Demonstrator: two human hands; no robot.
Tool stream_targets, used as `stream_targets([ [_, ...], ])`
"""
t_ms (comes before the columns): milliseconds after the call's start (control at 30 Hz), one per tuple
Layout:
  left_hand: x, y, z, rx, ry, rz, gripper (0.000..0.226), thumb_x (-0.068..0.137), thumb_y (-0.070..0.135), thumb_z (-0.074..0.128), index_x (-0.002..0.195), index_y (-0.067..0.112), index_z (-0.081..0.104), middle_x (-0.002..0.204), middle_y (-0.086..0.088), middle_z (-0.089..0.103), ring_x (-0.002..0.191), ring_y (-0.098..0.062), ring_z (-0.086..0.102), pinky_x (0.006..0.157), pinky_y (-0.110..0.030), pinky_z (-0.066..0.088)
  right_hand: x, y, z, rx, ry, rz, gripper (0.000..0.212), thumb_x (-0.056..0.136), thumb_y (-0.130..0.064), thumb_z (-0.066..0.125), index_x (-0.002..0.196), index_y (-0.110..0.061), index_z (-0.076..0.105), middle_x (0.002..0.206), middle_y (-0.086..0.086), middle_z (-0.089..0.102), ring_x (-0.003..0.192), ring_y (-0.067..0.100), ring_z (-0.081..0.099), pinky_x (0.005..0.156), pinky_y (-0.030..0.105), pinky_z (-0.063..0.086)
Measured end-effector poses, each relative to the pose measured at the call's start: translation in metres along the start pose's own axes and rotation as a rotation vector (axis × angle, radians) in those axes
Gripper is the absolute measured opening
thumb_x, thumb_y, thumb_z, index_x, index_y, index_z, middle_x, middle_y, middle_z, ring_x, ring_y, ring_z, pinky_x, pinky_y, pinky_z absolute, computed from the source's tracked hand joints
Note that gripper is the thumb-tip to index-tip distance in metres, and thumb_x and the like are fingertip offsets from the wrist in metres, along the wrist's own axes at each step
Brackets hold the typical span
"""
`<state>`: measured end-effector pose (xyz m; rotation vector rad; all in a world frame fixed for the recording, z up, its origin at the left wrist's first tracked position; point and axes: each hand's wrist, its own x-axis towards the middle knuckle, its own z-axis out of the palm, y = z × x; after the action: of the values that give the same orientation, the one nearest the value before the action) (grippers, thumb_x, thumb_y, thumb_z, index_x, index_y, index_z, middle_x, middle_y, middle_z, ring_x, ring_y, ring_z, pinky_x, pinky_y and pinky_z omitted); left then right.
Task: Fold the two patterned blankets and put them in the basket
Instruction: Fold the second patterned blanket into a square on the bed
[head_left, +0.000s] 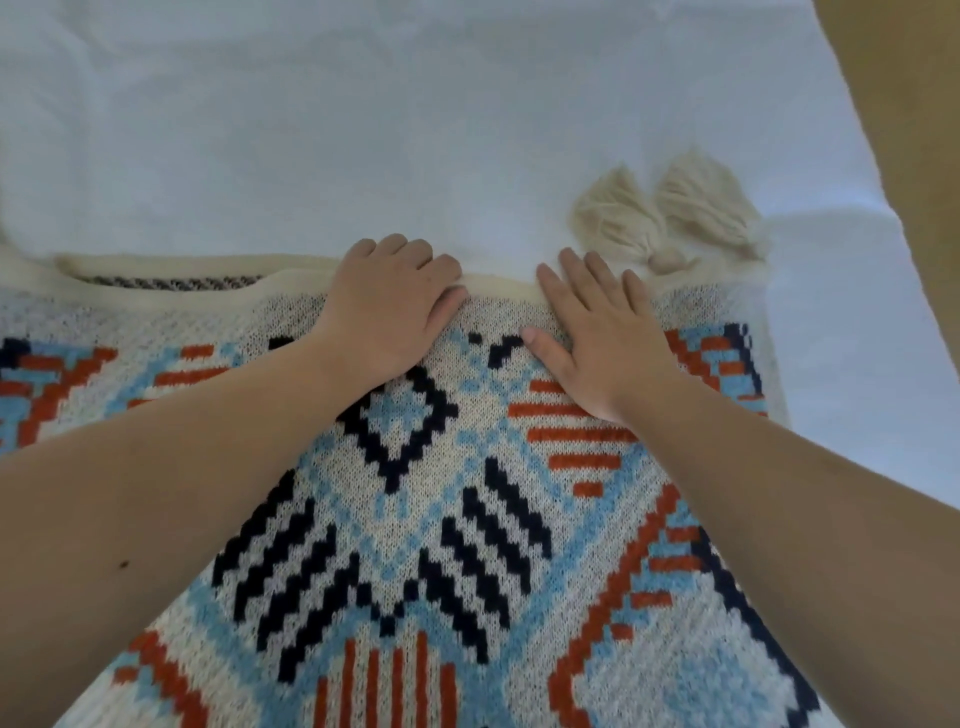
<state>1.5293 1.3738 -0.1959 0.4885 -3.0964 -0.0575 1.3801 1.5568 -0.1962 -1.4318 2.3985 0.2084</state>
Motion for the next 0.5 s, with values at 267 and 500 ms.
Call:
stream_targets([
  [267, -0.008, 0.001, -0.006, -0.063, -0.087, -0.062, 0.054, 0.104, 0.043, 0.022, 0.139, 0.015, 0.054, 0.115, -0.009, 0.067, 0.103, -0.03, 0.059, 0.09, -0.044, 0.047, 0.002, -0.008, -0.002, 0.028, 0.013, 0.094, 0.075, 0.095, -0.065, -0.001, 0.157, -0.024, -0.009, 0.164, 0.005, -0.016, 0.151, 0.023, -0.016, 0.121, 0.045, -0.009],
  [500, -0.065, -0.039, -0.013, -0.043, -0.215, -0.213, 0.068, 0.102, 0.056, 0.01, 0.16, 0.022, 0.004, 0.167, -0.003, 0.009, 0.154, -0.021, 0.004, 0.125, -0.042, 0.0, -0.003, -0.103, -0.003, 0.124, 0.063, -0.22, 0.073, 0.096, -0.065, 0.004, 0.155, -0.024, -0.01, 0.164, 0.004, -0.014, 0.15, 0.022, -0.017, 0.121, 0.046, -0.01],
])
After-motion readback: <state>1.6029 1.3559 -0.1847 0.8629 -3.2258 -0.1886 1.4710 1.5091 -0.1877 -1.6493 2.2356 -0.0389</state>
